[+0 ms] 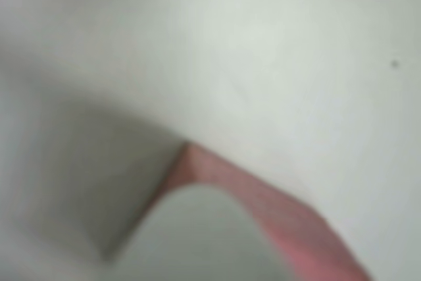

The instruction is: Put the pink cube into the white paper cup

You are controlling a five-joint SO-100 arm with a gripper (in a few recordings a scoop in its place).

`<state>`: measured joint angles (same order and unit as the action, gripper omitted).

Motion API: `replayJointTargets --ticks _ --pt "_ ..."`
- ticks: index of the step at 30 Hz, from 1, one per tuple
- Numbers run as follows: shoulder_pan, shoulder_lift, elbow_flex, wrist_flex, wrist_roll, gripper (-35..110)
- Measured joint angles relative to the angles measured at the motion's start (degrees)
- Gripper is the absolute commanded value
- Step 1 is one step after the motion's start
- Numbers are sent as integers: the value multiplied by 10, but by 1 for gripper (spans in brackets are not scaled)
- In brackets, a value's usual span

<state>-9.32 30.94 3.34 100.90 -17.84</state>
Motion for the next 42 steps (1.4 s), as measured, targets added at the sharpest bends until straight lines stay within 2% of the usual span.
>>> replayJointTargets --ticks 23,31,42 --pt "9 -75 -60 0 -4 39" --pt "4 -83 -63 0 6 18" --pt "-17 -78 -59 0 4 13"
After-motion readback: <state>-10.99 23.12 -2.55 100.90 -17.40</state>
